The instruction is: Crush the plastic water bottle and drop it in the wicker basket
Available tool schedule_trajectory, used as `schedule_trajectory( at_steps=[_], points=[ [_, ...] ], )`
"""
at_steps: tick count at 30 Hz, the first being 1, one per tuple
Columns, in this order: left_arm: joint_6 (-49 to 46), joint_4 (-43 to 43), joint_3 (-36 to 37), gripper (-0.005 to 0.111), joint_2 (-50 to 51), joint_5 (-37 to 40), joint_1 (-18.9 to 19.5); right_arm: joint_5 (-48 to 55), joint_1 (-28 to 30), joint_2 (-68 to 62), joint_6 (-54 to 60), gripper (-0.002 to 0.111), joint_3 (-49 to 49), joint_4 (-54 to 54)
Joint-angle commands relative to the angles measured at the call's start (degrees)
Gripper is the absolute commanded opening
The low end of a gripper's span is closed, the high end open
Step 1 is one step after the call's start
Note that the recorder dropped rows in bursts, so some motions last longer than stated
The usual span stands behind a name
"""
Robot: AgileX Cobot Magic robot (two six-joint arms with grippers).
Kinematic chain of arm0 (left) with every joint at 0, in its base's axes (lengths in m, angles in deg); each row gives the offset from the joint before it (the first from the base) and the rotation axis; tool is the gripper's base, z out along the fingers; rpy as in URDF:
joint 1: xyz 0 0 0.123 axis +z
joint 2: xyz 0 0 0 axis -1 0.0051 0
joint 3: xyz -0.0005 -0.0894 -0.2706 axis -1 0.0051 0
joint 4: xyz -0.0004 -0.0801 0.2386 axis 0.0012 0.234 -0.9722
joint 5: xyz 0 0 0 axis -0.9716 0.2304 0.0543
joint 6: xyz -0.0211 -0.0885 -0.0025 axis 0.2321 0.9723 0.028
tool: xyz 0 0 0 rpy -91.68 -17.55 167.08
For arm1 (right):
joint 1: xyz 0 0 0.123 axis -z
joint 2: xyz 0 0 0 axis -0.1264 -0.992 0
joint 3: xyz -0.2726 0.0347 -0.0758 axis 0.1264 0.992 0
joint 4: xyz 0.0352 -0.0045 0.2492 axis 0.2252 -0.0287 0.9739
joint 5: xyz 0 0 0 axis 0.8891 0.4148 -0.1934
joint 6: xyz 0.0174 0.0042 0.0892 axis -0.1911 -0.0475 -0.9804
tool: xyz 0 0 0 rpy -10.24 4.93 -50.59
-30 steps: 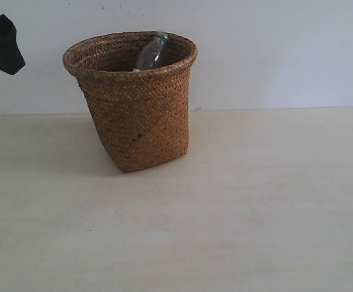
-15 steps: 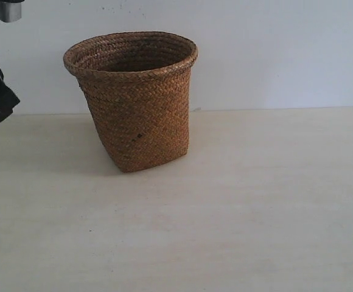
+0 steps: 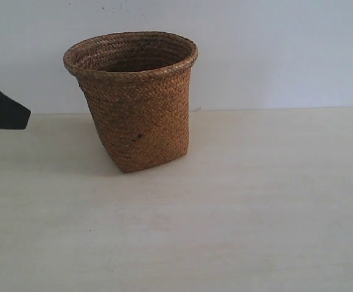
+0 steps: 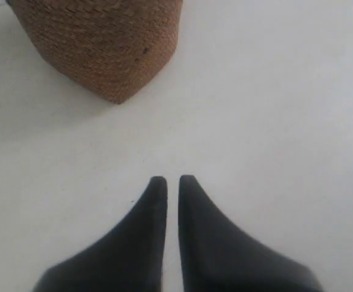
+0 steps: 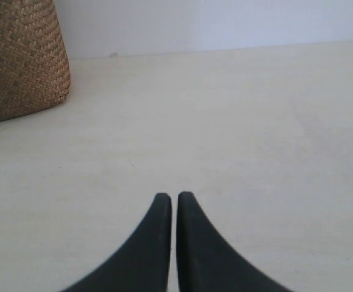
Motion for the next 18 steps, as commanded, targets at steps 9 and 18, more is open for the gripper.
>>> schedule_trajectory(
  at_steps=[9, 18],
  points=[
    [-2.16, 19.2, 30.7, 0.004, -18.86, -24.46, 0.0, -0.33, 0.33, 0.07, 0.29, 0.0, 0.2, -0.4],
    [-2.16, 19.88, 38.56, 0.004, -22.46, -24.61, 0.0, -0.33, 0.33, 0.07, 0.17, 0.0, 0.2, -0.4]
  ],
)
